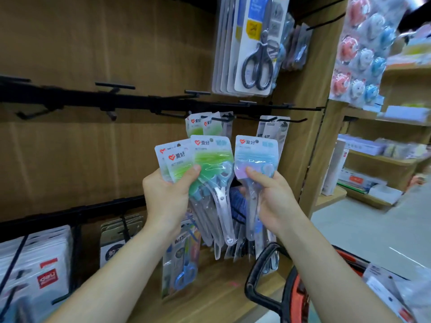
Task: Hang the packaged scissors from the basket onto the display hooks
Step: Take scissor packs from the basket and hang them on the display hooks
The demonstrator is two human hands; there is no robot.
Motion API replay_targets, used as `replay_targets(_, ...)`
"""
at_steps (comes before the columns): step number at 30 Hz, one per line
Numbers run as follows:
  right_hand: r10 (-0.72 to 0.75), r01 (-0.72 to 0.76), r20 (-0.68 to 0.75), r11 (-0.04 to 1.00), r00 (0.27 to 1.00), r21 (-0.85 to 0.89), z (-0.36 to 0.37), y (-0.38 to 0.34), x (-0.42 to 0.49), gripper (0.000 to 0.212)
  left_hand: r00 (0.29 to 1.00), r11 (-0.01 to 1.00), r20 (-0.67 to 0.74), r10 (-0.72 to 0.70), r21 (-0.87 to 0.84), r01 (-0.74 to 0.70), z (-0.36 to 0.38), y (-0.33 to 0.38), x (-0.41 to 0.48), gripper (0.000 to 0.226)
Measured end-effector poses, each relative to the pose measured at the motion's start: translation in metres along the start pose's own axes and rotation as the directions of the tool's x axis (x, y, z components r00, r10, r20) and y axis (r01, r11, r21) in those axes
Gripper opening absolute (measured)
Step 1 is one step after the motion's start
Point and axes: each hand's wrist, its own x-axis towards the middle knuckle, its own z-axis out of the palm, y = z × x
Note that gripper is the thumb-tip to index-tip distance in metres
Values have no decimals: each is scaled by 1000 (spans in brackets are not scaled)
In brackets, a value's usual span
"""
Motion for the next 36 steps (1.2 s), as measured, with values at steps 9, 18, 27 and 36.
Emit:
replay_targets(9, -96, 101, 49, 988, 994, -115, 26, -19, 25, 17, 995, 997, -76, 72, 38, -69, -2, 4, 5, 23)
replay_targets(18, -65, 64, 3, 982, 998, -177, 20, -33, 27, 17, 982, 995, -165, 93, 60, -84, -20, 4, 16, 24)
replay_targets(27, -83, 64, -97, 982, 992, -178, 49, -51, 45, 4, 986, 995, -132, 104, 10, -103, -17, 9, 13, 25)
replay_targets(36, 57, -82, -162, 985, 985, -155, 60, -52, 49, 21, 991, 994, -89, 104, -21, -106, -23, 16, 11, 23)
